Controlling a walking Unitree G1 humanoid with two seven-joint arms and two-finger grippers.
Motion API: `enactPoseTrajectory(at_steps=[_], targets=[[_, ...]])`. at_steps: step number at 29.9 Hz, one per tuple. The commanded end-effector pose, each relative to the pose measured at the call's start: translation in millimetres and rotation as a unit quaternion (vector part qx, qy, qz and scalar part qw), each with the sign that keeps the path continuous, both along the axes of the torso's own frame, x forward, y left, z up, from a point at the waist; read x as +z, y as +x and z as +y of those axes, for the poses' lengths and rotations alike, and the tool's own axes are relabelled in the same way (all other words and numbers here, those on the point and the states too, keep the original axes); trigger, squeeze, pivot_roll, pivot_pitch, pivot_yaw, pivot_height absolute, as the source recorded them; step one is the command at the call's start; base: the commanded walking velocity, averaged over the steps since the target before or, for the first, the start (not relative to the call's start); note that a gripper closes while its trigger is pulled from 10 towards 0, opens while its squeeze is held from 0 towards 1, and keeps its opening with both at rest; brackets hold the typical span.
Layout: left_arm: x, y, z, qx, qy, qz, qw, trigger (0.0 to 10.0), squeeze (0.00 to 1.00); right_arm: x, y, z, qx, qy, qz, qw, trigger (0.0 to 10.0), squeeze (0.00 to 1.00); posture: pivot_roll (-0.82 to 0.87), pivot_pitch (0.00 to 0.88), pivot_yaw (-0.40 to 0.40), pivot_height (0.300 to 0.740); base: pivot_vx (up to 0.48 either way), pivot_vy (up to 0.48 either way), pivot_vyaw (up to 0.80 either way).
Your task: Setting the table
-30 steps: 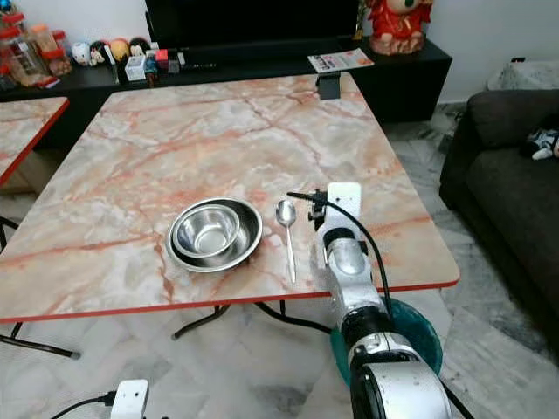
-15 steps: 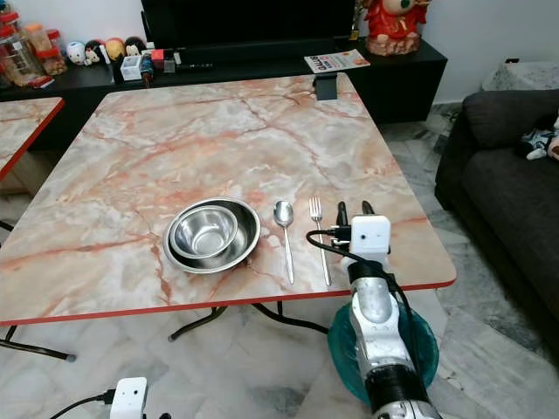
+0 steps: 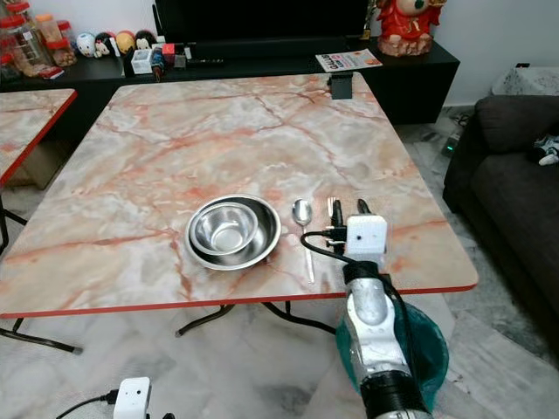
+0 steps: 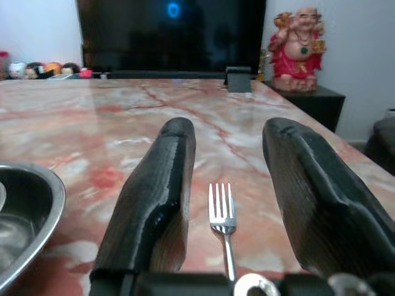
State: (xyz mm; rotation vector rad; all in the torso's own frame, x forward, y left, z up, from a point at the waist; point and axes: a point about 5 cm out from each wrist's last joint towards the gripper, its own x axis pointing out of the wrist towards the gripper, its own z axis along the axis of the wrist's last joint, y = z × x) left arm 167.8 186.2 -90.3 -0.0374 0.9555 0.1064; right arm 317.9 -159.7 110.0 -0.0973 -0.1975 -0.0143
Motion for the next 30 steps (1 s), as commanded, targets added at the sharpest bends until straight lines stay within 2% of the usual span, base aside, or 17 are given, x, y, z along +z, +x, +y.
enactPoseTrajectory(at_steps=[1, 11, 13, 19, 21, 30], targets=[[-0.2, -1.2, 3.0, 0.009, 0.000, 0.000, 1.000, 10.0, 0.00, 6.8, 2.1, 0.1, 0.000, -0.001, -0.008, 1.000, 10.0, 0.00, -0.03, 0.039, 0.063, 0.740, 0.000, 0.251, 0.00], [0.3, -1.6, 6.7, 0.012, 0.004, -0.001, 1.000, 10.0, 0.00, 15.9, 4.9, 2.8, -0.002, 0.005, -0.022, 1.000, 10.0, 0.00, -0.03, 0.039, 0.072, 0.740, 0.000, 0.250, 0.00], [1.3, 0.0, 8.8, 0.013, 0.005, -0.005, 1.000, 10.0, 0.00, 18.2, 4.9, 8.1, 0.010, -0.001, -0.028, 1.000, 10.0, 0.00, -0.02, 0.041, 0.076, 0.740, 0.000, 0.251, 0.00], [0.7, -3.6, 13.6, 0.013, 0.010, -0.003, 1.000, 10.0, 0.00, 16.4, 3.6, 14.3, 0.018, 0.005, -0.028, 0.999, 10.0, 0.00, -0.01, 0.035, 0.085, 0.740, 0.000, 0.253, 0.52], [0.4, -4.9, 15.0, 0.011, 0.012, -0.002, 1.000, 10.0, 0.00, 16.1, 3.5, 14.4, 0.015, 0.017, -0.027, 0.999, 10.0, 0.00, -0.01, 0.032, 0.089, 0.740, 0.000, 0.281, 0.00], [0.8, -5.6, 18.9, 0.005, 0.018, -0.001, 1.000, 10.0, 0.00, 16.3, 3.5, 16.2, 0.016, 0.019, -0.029, 0.999, 10.0, 0.00, -0.01, 0.020, 0.104, 0.740, 0.000, 0.282, 0.00]])
